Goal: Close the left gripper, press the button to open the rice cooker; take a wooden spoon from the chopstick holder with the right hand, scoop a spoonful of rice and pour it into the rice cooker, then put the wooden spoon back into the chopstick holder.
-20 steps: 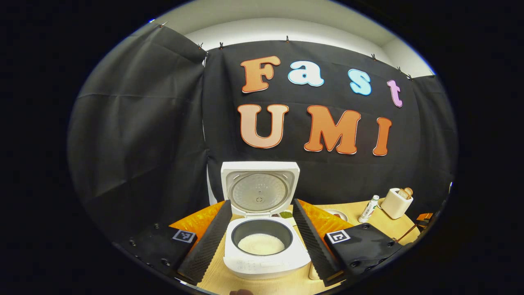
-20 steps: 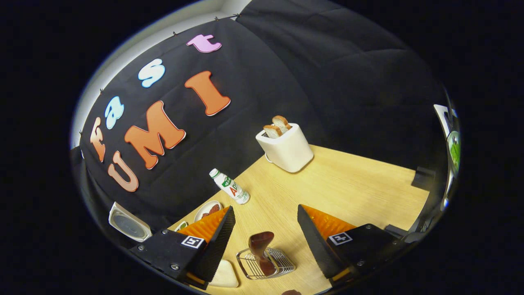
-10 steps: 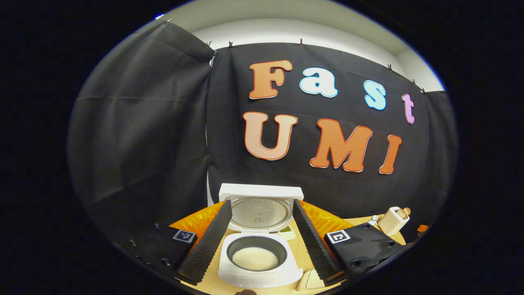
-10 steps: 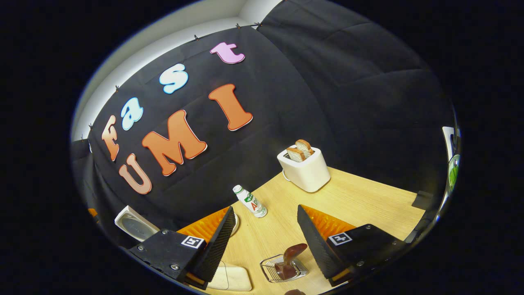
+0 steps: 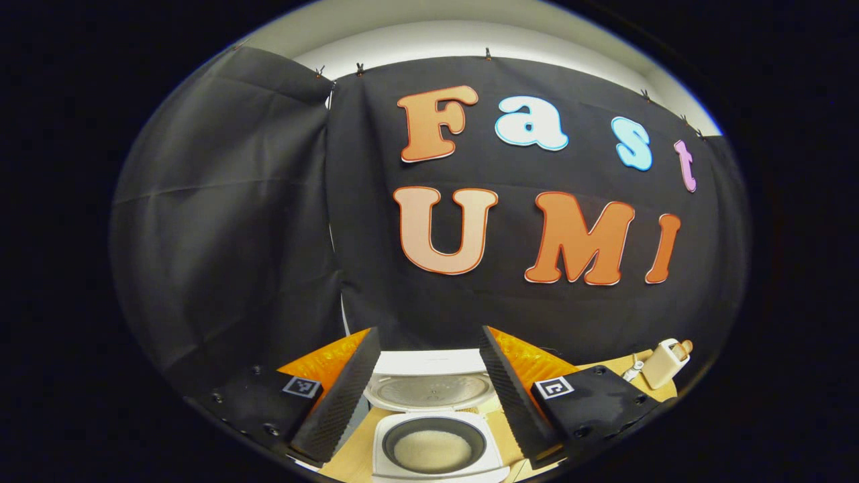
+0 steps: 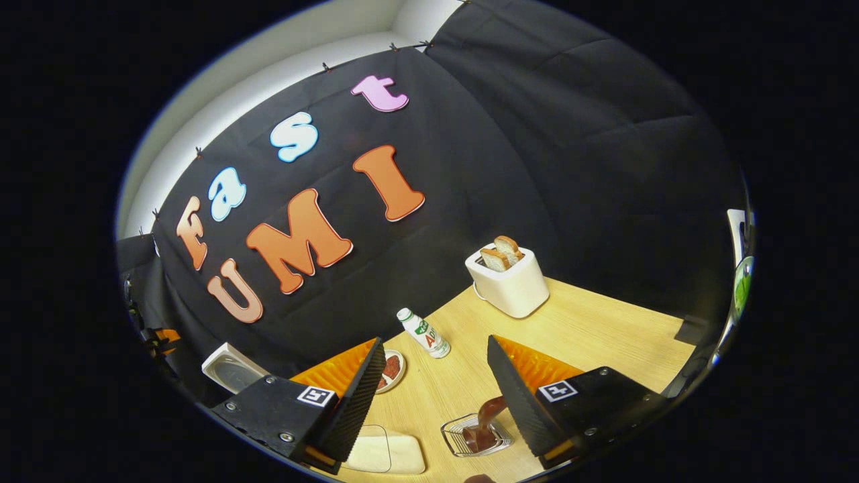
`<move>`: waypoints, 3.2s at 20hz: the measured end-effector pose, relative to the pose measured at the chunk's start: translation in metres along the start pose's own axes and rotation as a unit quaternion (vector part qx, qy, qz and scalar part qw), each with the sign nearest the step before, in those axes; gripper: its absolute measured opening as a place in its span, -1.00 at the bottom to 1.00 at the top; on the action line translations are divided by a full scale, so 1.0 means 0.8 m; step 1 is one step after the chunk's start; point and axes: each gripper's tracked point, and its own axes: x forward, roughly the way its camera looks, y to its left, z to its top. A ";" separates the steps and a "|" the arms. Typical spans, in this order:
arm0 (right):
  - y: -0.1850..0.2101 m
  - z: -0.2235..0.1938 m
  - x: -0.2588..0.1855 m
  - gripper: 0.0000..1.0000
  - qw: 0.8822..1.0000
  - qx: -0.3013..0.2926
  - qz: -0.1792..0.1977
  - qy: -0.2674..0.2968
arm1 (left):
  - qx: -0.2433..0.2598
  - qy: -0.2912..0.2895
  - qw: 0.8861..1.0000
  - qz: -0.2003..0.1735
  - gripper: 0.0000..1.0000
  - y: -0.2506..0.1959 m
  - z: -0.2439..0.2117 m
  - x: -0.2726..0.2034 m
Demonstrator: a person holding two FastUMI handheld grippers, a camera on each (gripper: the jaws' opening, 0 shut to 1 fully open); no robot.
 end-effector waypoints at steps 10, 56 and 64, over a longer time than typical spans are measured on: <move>0.003 0.003 0.018 0.89 1.000 -0.015 -0.013 -0.004 | 0.050 0.127 0.991 -0.009 1.00 -0.027 -0.066 0.157; 0.072 -0.026 0.008 0.89 0.986 -0.136 0.076 0.064 | 0.014 0.213 0.977 0.013 1.00 -0.021 -0.422 -0.097; 0.089 0.056 -0.008 0.89 0.978 -0.199 0.059 -0.004 | 0.002 0.080 0.997 -0.007 1.00 -0.054 -0.226 -0.142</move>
